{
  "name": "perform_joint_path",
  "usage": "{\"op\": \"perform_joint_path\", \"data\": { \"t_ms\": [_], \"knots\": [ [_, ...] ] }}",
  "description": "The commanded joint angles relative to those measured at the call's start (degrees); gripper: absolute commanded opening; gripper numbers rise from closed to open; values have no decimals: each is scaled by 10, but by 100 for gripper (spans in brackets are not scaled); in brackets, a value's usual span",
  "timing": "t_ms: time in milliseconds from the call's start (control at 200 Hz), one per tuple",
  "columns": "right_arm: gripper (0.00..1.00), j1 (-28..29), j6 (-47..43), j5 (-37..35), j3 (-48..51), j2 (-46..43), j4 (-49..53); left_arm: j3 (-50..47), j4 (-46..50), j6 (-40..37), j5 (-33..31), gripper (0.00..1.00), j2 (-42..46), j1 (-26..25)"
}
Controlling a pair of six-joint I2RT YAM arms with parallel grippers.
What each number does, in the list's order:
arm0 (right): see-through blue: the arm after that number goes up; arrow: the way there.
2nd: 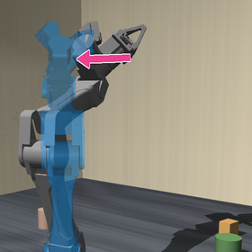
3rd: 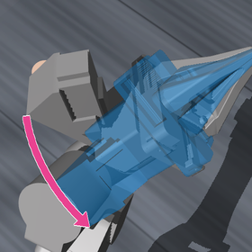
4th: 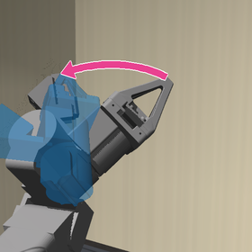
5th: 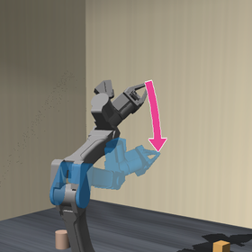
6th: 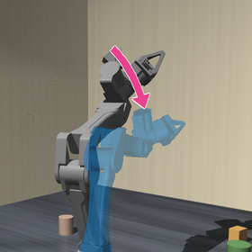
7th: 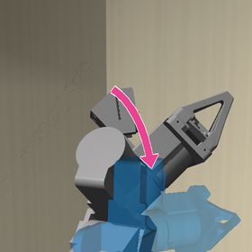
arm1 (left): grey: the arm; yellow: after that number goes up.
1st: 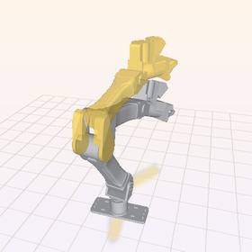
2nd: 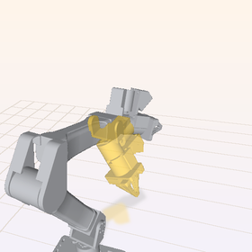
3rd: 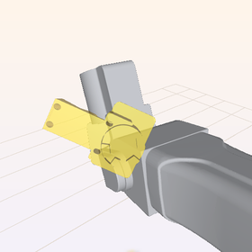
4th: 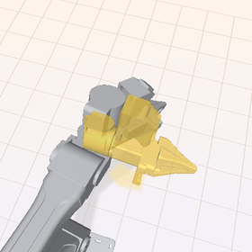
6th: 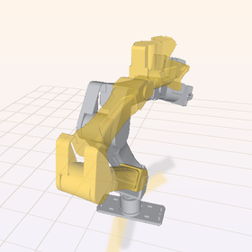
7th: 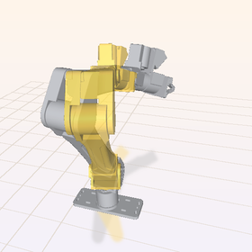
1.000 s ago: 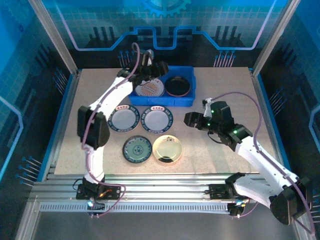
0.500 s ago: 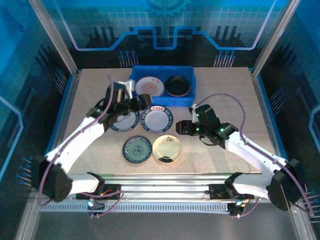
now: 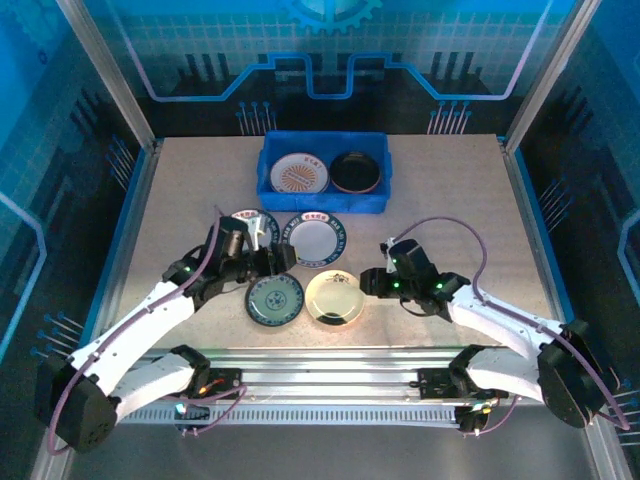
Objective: Place the plates into the plastic bin on the countertop
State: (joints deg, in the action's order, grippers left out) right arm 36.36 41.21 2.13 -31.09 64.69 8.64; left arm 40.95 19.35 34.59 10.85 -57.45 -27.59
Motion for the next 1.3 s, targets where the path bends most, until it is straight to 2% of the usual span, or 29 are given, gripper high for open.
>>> {"op": "perform_joint_path", "data": {
  "t_ms": [0, 90, 530, 936, 1291],
  "knots": [
    [40, 4, 15, 18, -1, 21, -24, -28, -20, 27, 31, 72, -8, -17],
    [37, 4, 22, 44, 1, 40, -26, -40, -35, 32, 32, 71, -23, -26],
    [38, -2, 74, 97, 12, 103, -26, -87, -91, 53, 19, 71, -49, -31],
    [37, -2, 91, 121, 20, 136, -51, -91, -115, 54, 26, 70, -83, -30],
    [28, -3, 97, 134, 16, 159, -62, -88, -123, 51, 25, 69, -100, -31]
  ]
}}
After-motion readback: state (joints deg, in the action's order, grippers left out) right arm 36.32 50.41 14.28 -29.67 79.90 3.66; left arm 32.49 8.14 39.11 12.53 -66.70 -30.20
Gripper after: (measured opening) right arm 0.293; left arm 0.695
